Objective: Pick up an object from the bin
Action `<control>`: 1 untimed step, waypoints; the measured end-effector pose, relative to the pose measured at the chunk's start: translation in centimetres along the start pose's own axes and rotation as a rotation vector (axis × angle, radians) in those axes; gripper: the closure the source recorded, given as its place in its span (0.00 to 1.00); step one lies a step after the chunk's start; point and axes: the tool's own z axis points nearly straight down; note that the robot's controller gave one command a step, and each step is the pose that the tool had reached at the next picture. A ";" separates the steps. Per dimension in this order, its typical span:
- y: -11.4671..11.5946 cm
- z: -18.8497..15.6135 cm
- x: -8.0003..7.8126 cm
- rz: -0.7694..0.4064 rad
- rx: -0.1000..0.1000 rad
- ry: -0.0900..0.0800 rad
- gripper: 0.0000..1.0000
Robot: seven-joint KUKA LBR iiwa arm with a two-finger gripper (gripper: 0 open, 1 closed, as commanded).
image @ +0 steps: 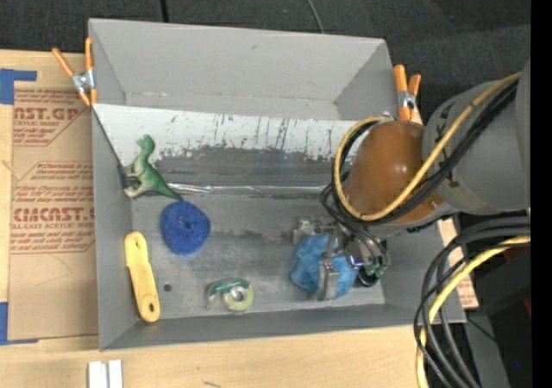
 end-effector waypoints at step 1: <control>-1.6 0.9 -0.1 -0.113 0.003 0.005 0.00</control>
Offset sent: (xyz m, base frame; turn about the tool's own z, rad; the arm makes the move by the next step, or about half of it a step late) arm 0.0121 -0.0455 -0.0182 -0.1775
